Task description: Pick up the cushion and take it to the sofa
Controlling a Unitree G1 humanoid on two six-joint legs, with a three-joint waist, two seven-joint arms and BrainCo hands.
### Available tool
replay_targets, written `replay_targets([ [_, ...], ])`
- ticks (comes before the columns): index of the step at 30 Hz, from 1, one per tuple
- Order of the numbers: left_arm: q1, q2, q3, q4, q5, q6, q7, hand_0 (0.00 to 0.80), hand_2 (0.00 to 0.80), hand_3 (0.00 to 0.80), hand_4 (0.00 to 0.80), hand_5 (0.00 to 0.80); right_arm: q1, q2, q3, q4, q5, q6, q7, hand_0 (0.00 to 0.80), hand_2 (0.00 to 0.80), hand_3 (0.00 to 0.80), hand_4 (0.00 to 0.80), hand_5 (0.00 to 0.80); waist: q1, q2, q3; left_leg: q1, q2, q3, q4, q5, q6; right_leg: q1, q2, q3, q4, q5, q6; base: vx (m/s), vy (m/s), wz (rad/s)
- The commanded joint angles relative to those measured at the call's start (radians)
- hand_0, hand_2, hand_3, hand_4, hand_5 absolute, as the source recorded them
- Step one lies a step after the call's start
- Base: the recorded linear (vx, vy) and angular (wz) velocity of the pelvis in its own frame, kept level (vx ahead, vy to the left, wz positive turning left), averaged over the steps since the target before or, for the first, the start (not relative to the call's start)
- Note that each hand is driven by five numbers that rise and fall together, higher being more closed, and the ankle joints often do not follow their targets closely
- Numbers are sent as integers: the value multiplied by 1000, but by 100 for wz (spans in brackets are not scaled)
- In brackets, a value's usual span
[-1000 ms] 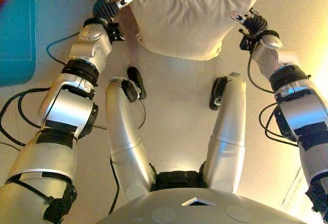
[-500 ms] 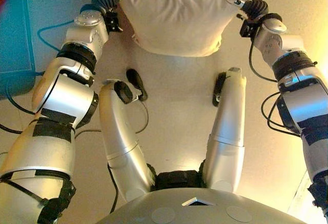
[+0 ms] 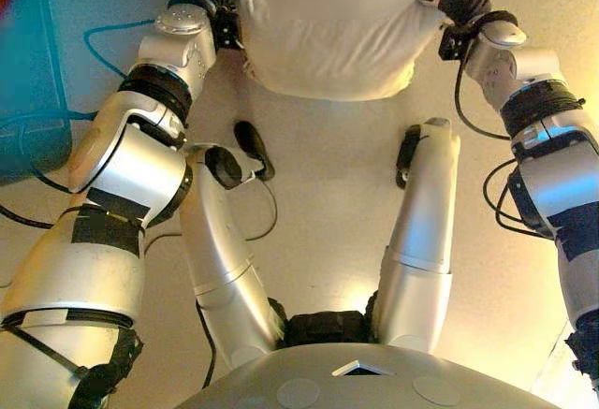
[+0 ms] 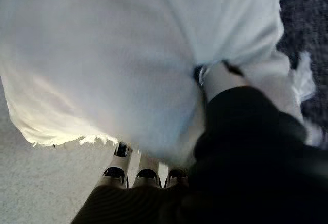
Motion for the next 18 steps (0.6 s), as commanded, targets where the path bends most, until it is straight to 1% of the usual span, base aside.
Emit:
replay_targets([
  [1,-99,-32,24,-89,-21,-60,-24,800,800,800,800,800,-129,108,8,-46,30,-40,56,800,800,800,800,800,-11,37,-15,10,18,-20,42,-101,-32,11,-26,-36,-172,187,-109,-19,-40,-1],
  [5,-92,-24,25,-107,-18,-45,-30,800,800,800,800,800,-122,107,4,-71,27,-28,58,800,800,800,800,800,-6,33,-15,8,23,-26,56,-99,-31,12,-36,-35,-159,190,-108,-5,-19,-1],
  [9,-76,-14,31,-121,-20,-61,-60,800,800,800,800,800,-112,105,-2,-91,20,-57,78,800,800,800,800,800,-2,30,-15,8,28,-31,66,-100,-33,14,-44,-35,-149,188,-108,-10,-15,2],
  [11,-64,-16,36,-134,-45,-85,-71,800,800,800,800,800,-96,108,-9,-111,24,-86,61,800,800,800,800,800,1,26,-15,15,28,-36,64,-101,-34,24,-47,-39,-152,189,-105,-18,-43,5],
  [14,-30,-18,70,-181,-69,-121,-76,800,800,800,800,800,-54,112,-34,-160,58,-147,51,800,800,800,800,800,3,19,-15,46,31,-41,38,-100,-41,57,-51,-53,-173,186,-100,-26,-31,3],
  [16,3,-20,82,-207,-47,-166,-86,800,800,800,800,800,-13,119,-56,-206,50,-193,37,800,800,800,800,800,3,14,-15,84,28,-43,-3,-95,-52,96,-46,-70,-212,190,-93,-46,-28,-1],
  [18,44,-26,96,-256,-6,-201,-63,800,800,800,800,800,47,120,-71,-285,31,-229,12,800,800,800,800,800,1,7,-15,133,30,-41,-55,-85,-62,150,-41,-90,-267,199,-86,-40,-21,-3],
])
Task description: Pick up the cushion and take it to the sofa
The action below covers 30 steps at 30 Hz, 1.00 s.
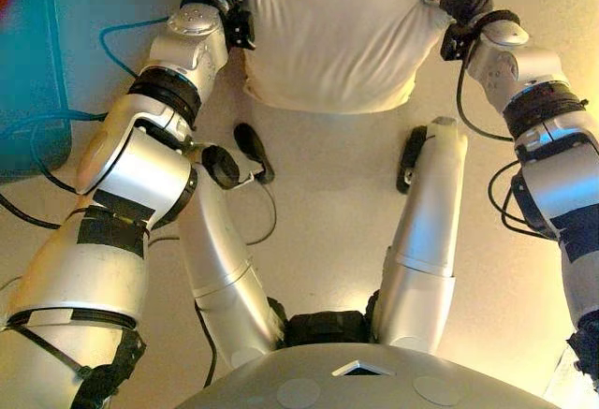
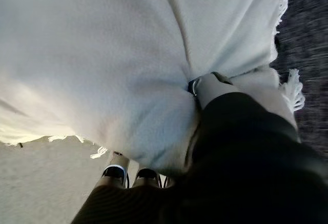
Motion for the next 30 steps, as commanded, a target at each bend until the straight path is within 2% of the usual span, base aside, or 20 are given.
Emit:
replay_targets([
  [1,-13,-51,55,-166,11,-143,-37,800,800,800,800,800,4,140,-59,-228,19,-163,20,800,800,800,800,800,-10,1,-16,156,23,-22,-93,-84,-74,161,-16,-71,-306,201,-88,0,0,0],
  [6,131,-72,144,-339,92,-264,21,800,800,800,800,800,211,149,-160,-420,-2,-300,27,800,800,800,800,800,-10,-17,-31,303,31,-8,-257,-44,-94,317,10,-109,-433,225,-59,0,0,0],
  [8,194,-82,156,-402,205,-289,77,800,800,800,800,800,295,162,-184,-500,-59,-324,8,800,800,800,800,800,-9,-21,-52,369,27,-3,-352,-10,-102,387,19,-118,-512,248,-45,40,-7,-1],
  [12,260,-65,172,-492,280,-282,111,800,800,800,800,800,399,163,-201,-626,-98,-327,-21,800,800,800,800,800,-9,-39,-87,525,6,12,-587,81,-109,546,29,-141,-733,312,-33,87,-48,10],
  [17,393,-46,197,-645,295,-238,103,800,800,800,800,800,569,209,-219,-732,-124,-342,-43,800,800,800,800,800,14,-79,-155,762,-76,10,-841,156,-96,786,10,-216,-1008,392,-25,143,-68,10],
  [18,425,-48,203,-665,278,-224,96,800,800,800,800,800,603,214,-221,-738,-131,-337,-42,800,800,800,800,800,20,-85,-176,805,-94,5,-896,196,-82,828,10,-222,-1064,429,-28,173,-3,1],
  [21,506,-50,222,-689,270,-200,91,800,800,800,800,800,665,215,-228,-729,-113,-304,-11,800,800,800,800,800,39,-100,-231,925,-136,-47,-981,199,-74,949,14,-210,-1170,444,-16,235,43,-15],
  [23,564,-56,241,-711,279,-183,109,800,800,800,800,800,685,215,-236,-728,-61,-256,16,800,800,800,800,800,60,-106,-275,1002,-167,-86,-1031,190,-67,1032,15,-202,-1229,445,-5,220,93,-49],
  [24,573,-56,243,-712,286,-173,119,800,800,800,800,800,695,219,-238,-726,-48,-244,22,800,800,800,800,800,63,-105,-292,1028,-166,-79,-1053,193,-66,1056,12,-205,-1234,443,-4,178,73,-46],
  [26,587,-71,239,-681,279,-169,114,800,800,800,800,800,728,224,-239,-720,-32,-243,23,800,800,800,800,800,53,-103,-325,1104,-144,-15,-1082,187,-64,1129,6,-232,-1254,434,4,174,27,-24],
  [30,670,-85,243,-685,271,-144,82,800,800,800,800,800,841,243,-250,-736,-7,-229,45,800,800,800,800,800,57,-102,-412,1255,-162,27,-1193,196,-56,1272,-12,-276,-1358,467,21,251,35,3],
])
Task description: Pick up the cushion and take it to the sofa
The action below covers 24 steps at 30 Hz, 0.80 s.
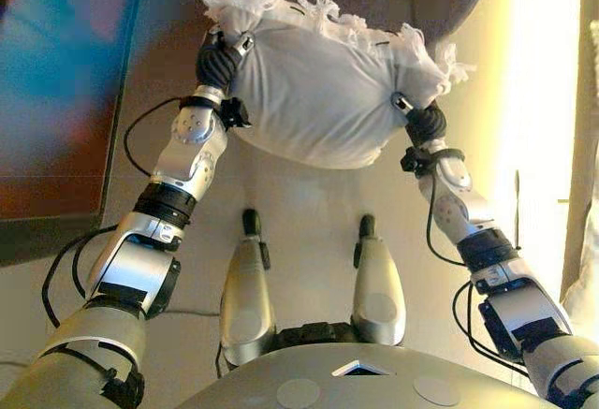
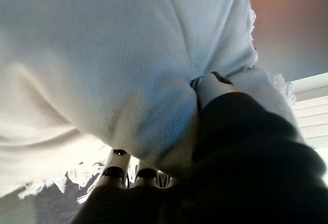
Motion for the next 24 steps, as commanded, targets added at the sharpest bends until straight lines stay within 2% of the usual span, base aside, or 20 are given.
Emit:
replay_targets([
  [1,88,-103,-27,-80,22,-17,-65,800,800,800,800,800,69,73,41,-115,47,-12,107,800,800,800,800,800,23,42,-225,182,6,67,-144,-9,37,91,-17,-35,-101,108,-34,289,67,-7],
  [6,156,-123,-15,-89,29,26,-108,800,800,800,800,800,146,77,28,-97,36,30,150,800,800,800,800,800,29,30,-280,299,-14,94,-173,-47,57,195,-31,-37,-121,106,-22,207,72,-5],
  [9,185,-112,-21,-101,24,54,-150,800,800,800,800,800,180,74,16,-95,78,48,183,800,800,800,800,800,28,28,-292,334,-35,95,-193,-55,75,202,-39,-14,-74,132,-21,69,123,2],
  [11,191,-111,-26,-90,2,69,-177,800,800,800,800,800,201,80,9,-94,99,32,182,800,800,800,800,800,24,29,-293,345,-57,90,-204,-63,99,182,-35,14,18,165,-27,21,160,7],
  [13,187,-110,-31,-64,2,69,-198,800,800,800,800,800,200,83,5,-84,114,19,169,800,800,800,800,800,18,40,-286,351,-65,90,-189,-82,121,123,-5,38,170,189,-49,12,193,27],
  [14,187,-106,-30,-48,1,61,-208,800,800,800,800,800,195,80,6,-79,115,16,166,800,800,800,800,800,11,50,-277,363,-62,90,-185,-89,127,84,24,47,246,185,-68,35,184,24],
  [15,187,-102,-31,-42,-4,58,-214,800,800,800,800,800,193,73,10,-79,120,14,165,800,800,800,800,800,4,51,-271,371,-69,92,-178,-97,133,57,59,57,277,187,-76,68,140,12],
  [16,187,-100,-31,-40,-5,58,-220,800,800,800,800,800,193,69,11,-75,121,11,169,800,800,800,800,800,0,48,-267,379,-80,90,-174,-100,138,44,77,54,275,192,-81,128,89,2],
  [18,191,-101,-32,-44,6,55,-225,800,800,800,800,800,195,66,1,-65,116,10,191,800,800,800,800,800,-7,35,-267,400,-114,82,-184,-101,137,66,95,27,157,185,-88,197,14,0],
  [19,191,-103,-35,-47,13,56,-224,800,800,800,800,800,199,65,-7,-61,117,10,202,800,800,800,800,800,-14,28,-268,405,-127,77,-182,-109,139,77,105,32,85,176,-89,266,-85,-1],
  [21,190,-110,-39,-50,20,60,-213,800,800,800,800,800,204,64,-19,-55,125,11,219,800,800,800,800,800,-39,2,-269,423,-152,74,-154,-157,141,59,89,71,-84,235,-66,344,-154,20],
  [22,193,-109,-41,-47,16,55,-211,800,800,800,800,800,207,61,-23,-54,131,13,228,800,800,800,800,800,-46,-2,-267,431,-153,73,-144,-176,140,53,85,89,-121,249,-53,390,-188,38],
  [24,200,-112,-37,-40,0,47,-208,800,800,800,800,800,208,60,-29,-57,129,24,241,800,800,800,800,800,-59,-17,-268,451,-158,72,-123,-219,136,36,54,120,-230,334,-24,390,-189,62],
])
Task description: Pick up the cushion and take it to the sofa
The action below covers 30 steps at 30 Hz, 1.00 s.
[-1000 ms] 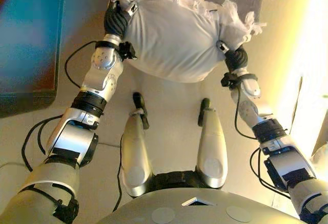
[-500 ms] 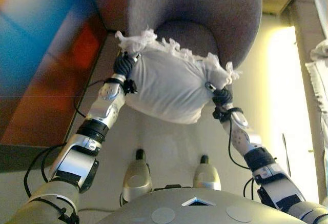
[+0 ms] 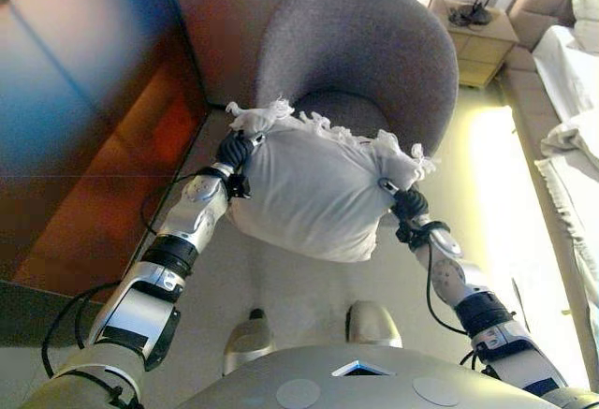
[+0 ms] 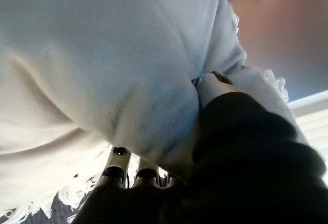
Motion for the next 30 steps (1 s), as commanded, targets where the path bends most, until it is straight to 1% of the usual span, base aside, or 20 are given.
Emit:
replay_targets([
  [1,-51,-72,-22,-71,-33,-80,-46,800,800,800,800,800,-92,32,-29,-85,58,-76,104,800,800,800,800,800,-27,-3,-7,152,-101,45,115,-247,51,-95,-93,54,-179,321,87,406,-173,58],
  [2,-46,-69,-19,-72,-36,-81,-45,800,800,800,800,800,-93,31,-28,-83,51,-80,109,800,800,800,800,800,-29,-3,-5,167,-97,41,120,-261,52,-111,-97,51,-208,331,93,337,-127,31],
  [4,-27,-72,-9,-85,-32,-80,-42,800,800,800,800,800,-89,30,-31,-97,30,-80,110,800,800,800,800,800,-30,-2,-2,189,-90,23,132,-286,58,-132,-92,51,-204,334,90,418,-158,22],
  [5,-16,-73,-3,-93,-34,-83,-42,800,800,800,800,800,-82,29,-30,-110,10,-79,108,800,800,800,800,800,-35,-4,-2,199,-89,14,144,-304,61,-143,-87,60,-213,340,90,502,-194,-4],
  [6,-3,-75,5,-101,-30,-86,-45,800,800,800,800,800,-78,26,-29,-115,-1,-81,108,800,800,800,800,800,-35,-8,-3,207,-88,7,157,-321,64,-150,-84,61,-194,343,87,454,-175,-27],
  [8,17,-84,19,-116,-21,-89,-48,800,800,800,800,800,-79,24,-30,-121,-10,-71,116,800,800,800,800,800,-34,-10,-10,210,-83,-4,172,-335,68,-132,-73,60,-183,310,83,378,-153,-13],
  [9,29,-95,28,-123,-25,-95,-44,800,800,800,800,800,-76,24,-25,-124,-17,-66,121,800,800,800,800,800,-38,-9,-18,210,-72,-5,195,-332,63,-116,-60,73,-180,291,80,426,-199,16],
  [11,53,-96,40,-148,-55,-85,-43,800,800,800,800,800,-81,28,-7,-140,-33,-44,96,800,800,800,800,800,-41,-4,-27,251,-30,11,205,-322,42,-139,-42,76,-84,289,69,483,-234,37],
  [12,62,-95,47,-151,-57,-82,-48,800,800,800,800,800,-85,28,-4,-145,-36,-35,87,800,800,800,800,800,-43,2,-29,263,-9,12,204,-298,33,-140,-27,77,-53,263,65,437,-208,42],
  [13,79,-93,55,-159,-46,-78,-48,800,800,800,800,800,-92,30,5,-151,-44,-22,77,800,800,800,800,800,-45,13,-37,279,27,7,204,-240,10,-134,2,76,-22,215,55,303,-146,36],
  [14,85,-90,58,-164,-44,-75,-49,800,800,800,800,800,-94,28,7,-154,-43,-19,75,800,800,800,800,800,-47,17,-41,282,41,8,208,-207,1,-129,14,79,-21,202,49,384,-211,33],
  [16,100,-85,73,-174,-46,-65,-53,800,800,800,800,800,-106,19,7,-155,-60,0,68,800,800,800,800,800,-51,32,-63,283,91,23,260,-75,-39,-103,60,63,-15,152,13,350,-226,30],
  [18,109,-83,83,-177,-43,-66,-62,800,800,800,800,800,-105,14,5,-157,-63,3,65,800,800,800,800,800,-52,33,-70,255,116,43,325,-21,-51,-81,75,51,-21,135,-13,283,-203,15],
  [19,111,-85,88,-175,-41,-68,-64,800,800,800,800,800,-96,4,-1,-163,-56,4,71,800,800,800,800,800,-55,25,-74,219,130,67,404,4,-50,-58,84,42,-24,123,-38,287,-199,2],
  [21,111,-92,88,-165,-41,-80,-71,800,800,800,800,800,-68,-1,-12,-165,-58,-7,88,800,800,800,800,800,-59,14,-75,163,148,95,469,7,-40,-26,91,27,-30,110,-63,250,-145,0],
  [22,111,-98,89,-164,-39,-83,-75,800,800,800,800,800,-51,0,-17,-166,-57,-14,93,800,800,800,800,800,-58,9,-73,135,158,108,467,2,-30,-7,96,17,-31,100,-71,222,-71,14],
  [23,110,-103,89,-167,-38,-82,-77,800,800,800,800,800,-39,-1,-22,-168,-52,-18,96,800,800,800,800,800,-56,9,-66,118,162,114,441,-8,-23,15,103,8,-34,88,-73,183,-6,23],
  [25,103,-107,80,-172,-40,-79,-80,800,800,800,800,800,-35,-2,-28,-164,-46,-22,93,800,800,800,800,800,-49,6,-59,111,146,115,325,-6,-17,47,109,-5,-43,67,-69,152,74,27],
  [27,84,-109,68,-171,-37,-69,-83,800,800,800,800,800,-47,-7,-36,-156,-36,-24,84,800,800,800,800,800,-37,16,-48,95,127,101,218,20,-29,73,120,-19,-43,38,-66,146,106,24],
  [30,41,-115,46,-142,-51,-68,-69,800,800,800,800,800,-76,-24,-41,-145,-10,-11,79,800,800,800,800,800,-6,31,-31,35,80,68,67,54,-55,141,133,-23,-64,1,-52,194,107,33],
])
